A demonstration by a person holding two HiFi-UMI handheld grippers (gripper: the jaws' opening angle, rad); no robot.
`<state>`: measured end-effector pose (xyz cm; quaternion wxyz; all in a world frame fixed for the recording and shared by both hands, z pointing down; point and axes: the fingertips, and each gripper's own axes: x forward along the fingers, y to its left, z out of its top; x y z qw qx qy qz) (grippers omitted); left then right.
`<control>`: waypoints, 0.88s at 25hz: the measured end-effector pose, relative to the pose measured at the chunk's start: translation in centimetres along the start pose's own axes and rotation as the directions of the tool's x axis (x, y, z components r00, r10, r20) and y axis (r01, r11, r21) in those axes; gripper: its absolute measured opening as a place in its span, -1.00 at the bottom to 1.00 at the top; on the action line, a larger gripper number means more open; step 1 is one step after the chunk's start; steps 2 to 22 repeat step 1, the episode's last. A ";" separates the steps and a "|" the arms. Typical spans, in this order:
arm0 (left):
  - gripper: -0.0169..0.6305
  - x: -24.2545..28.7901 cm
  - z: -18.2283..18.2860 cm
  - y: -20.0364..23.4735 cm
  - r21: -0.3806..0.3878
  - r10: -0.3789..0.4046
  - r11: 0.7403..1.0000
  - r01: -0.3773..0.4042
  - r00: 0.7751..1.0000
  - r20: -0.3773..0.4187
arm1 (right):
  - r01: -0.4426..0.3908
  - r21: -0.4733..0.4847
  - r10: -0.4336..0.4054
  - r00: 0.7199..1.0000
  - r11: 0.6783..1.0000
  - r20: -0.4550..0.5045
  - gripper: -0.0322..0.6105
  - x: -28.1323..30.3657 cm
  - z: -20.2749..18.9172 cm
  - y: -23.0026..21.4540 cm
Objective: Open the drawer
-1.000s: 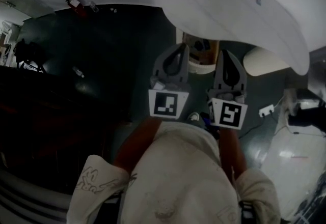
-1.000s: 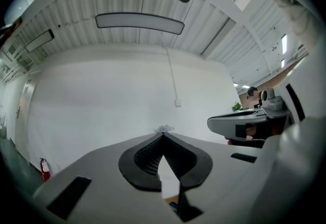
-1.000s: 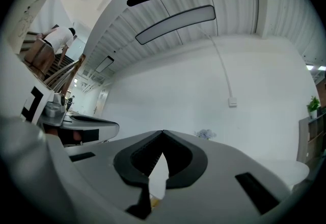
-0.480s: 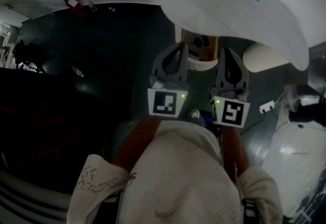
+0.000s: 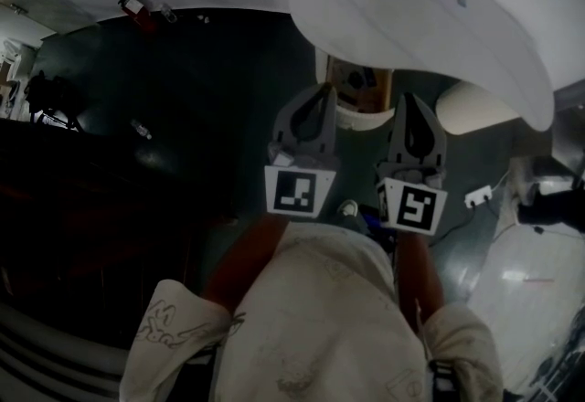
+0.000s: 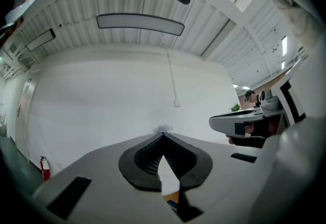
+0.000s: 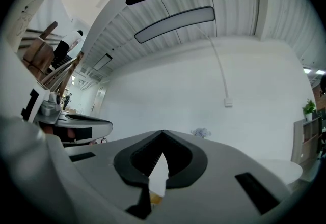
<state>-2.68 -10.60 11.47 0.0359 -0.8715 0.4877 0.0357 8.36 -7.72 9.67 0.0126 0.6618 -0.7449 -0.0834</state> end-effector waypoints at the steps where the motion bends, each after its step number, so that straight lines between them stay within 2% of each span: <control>1: -0.94 -0.1 0.0 -0.1 -0.006 0.000 1.000 0.000 1.000 0.001 | 0.002 0.005 -0.002 1.000 1.000 -0.005 -0.89 -0.1 -0.1 0.0; 22: -0.94 -0.1 0.0 -0.1 -0.006 0.000 1.000 0.000 1.000 0.001 | 0.002 0.005 -0.002 1.000 1.000 -0.005 -0.89 -0.1 -0.1 0.0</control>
